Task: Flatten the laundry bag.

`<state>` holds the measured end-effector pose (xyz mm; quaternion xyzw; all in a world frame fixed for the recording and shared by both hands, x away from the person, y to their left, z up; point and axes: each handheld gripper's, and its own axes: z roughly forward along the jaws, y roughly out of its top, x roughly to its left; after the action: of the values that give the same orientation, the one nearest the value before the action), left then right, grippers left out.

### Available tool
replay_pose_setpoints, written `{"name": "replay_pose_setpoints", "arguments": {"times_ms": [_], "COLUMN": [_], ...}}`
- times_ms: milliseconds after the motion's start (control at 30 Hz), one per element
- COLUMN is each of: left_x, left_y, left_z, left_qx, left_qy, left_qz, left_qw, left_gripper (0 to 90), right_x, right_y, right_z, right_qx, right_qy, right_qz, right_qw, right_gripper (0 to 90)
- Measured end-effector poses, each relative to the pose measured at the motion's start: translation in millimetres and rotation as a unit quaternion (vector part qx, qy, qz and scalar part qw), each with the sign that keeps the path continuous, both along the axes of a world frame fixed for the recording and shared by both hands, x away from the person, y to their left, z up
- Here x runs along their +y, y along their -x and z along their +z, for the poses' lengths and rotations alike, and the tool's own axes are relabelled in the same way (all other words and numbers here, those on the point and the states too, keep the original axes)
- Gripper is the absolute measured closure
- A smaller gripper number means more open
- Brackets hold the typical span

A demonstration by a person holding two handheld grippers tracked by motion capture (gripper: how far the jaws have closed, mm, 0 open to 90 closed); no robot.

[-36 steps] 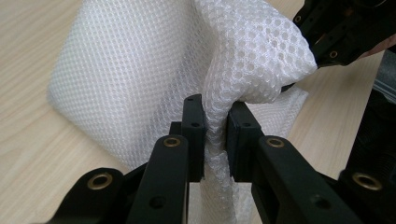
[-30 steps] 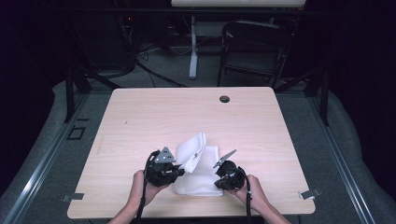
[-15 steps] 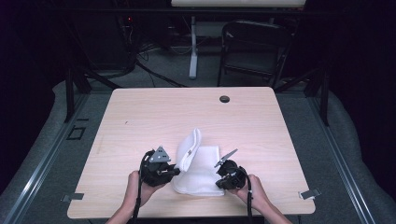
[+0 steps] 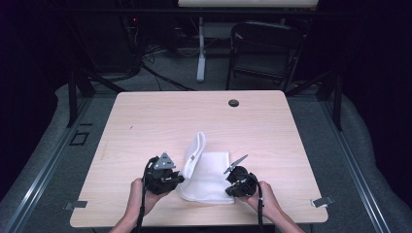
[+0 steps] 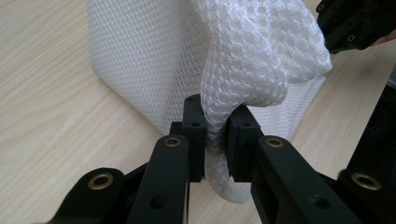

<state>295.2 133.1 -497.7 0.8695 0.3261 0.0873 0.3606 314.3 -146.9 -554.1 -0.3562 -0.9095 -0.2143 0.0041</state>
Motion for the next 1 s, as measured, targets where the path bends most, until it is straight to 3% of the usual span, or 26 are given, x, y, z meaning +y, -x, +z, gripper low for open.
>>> {"name": "replay_pose_setpoints", "arguments": {"times_ms": [333, 600, 833, 900, 1000], "left_x": [7.3, 8.0, 11.3, 12.6, 17.2], "left_y": [0.5, -0.4, -2.3, 0.3, 1.4], "left_z": [-1.3, -2.7, -6.4, -9.5, -13.0], "left_qx": [0.014, 0.012, 0.030, 0.034, 0.043], "left_qy": [-0.011, -0.015, -0.023, -0.038, -0.039], "left_qz": [0.009, 0.014, 0.030, 0.036, 0.047], "left_qw": [0.9998, 0.9997, 0.9988, 0.9981, 0.9972], "left_gripper": [80.6, 80.6, 80.6, 80.7, 80.8], "right_x": [-1.1, -2.6, -2.1, -2.6, -2.5], "right_y": [0.2, -0.6, 0.0, 0.0, -0.1], "right_z": [0.2, 0.5, 0.4, 1.1, 1.1], "right_qx": [-0.002, -0.001, 0.000, -0.001, -0.001], "right_qy": [0.003, 0.006, 0.003, 0.011, 0.013], "right_qz": [-0.005, -0.008, -0.010, -0.009, -0.008], "right_qw": [1.0000, 1.0000, 0.9999, 0.9999, 0.9999], "right_gripper": [90.0, 90.0, 90.0, 90.0, 90.0]}}
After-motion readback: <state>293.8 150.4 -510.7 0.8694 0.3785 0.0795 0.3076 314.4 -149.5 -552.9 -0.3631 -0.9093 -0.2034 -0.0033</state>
